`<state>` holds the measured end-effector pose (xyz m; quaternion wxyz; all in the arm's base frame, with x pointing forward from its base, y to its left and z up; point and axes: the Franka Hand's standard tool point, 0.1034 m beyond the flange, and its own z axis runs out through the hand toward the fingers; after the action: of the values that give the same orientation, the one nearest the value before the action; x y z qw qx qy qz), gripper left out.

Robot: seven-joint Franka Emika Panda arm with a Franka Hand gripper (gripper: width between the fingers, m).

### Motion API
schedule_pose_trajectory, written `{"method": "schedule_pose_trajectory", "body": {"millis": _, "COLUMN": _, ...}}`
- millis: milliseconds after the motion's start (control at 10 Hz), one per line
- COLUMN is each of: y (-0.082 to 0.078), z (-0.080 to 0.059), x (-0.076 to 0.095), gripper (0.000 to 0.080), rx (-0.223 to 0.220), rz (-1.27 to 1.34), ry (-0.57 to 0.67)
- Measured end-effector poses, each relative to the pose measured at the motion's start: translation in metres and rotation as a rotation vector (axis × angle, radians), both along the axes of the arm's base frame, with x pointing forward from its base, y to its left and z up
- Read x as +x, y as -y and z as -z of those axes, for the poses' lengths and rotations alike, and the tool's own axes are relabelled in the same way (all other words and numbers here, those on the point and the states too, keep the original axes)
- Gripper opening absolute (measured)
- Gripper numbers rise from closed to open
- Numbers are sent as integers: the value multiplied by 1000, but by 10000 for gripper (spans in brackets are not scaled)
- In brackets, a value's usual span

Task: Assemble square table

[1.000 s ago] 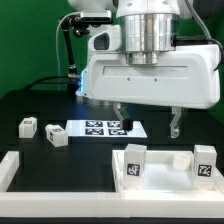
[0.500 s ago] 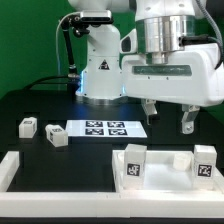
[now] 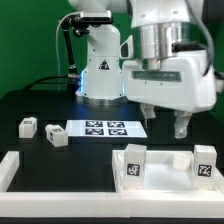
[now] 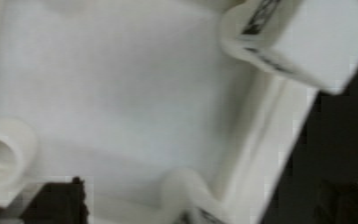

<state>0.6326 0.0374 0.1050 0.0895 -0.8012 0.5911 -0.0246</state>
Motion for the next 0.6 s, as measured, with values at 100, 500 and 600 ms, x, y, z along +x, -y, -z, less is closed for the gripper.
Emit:
{"method": "schedule_pose_trajectory", "body": {"millis": 100, "y": 4, "z": 5, "x": -15, "gripper": 648, "rx": 37, "rz": 67, "ry": -16}}
{"method": "schedule_pose_trajectory", "body": {"millis": 500, "y": -6, "z": 42, "x": -47, "gripper": 648, "rx": 43, "rz": 212, "ry": -69}}
{"method": "schedule_pose_trajectory", "body": {"millis": 600, "y": -6, "z": 42, "x": -45, "gripper": 648, "rx": 41, "rz": 198, "ry": -65}}
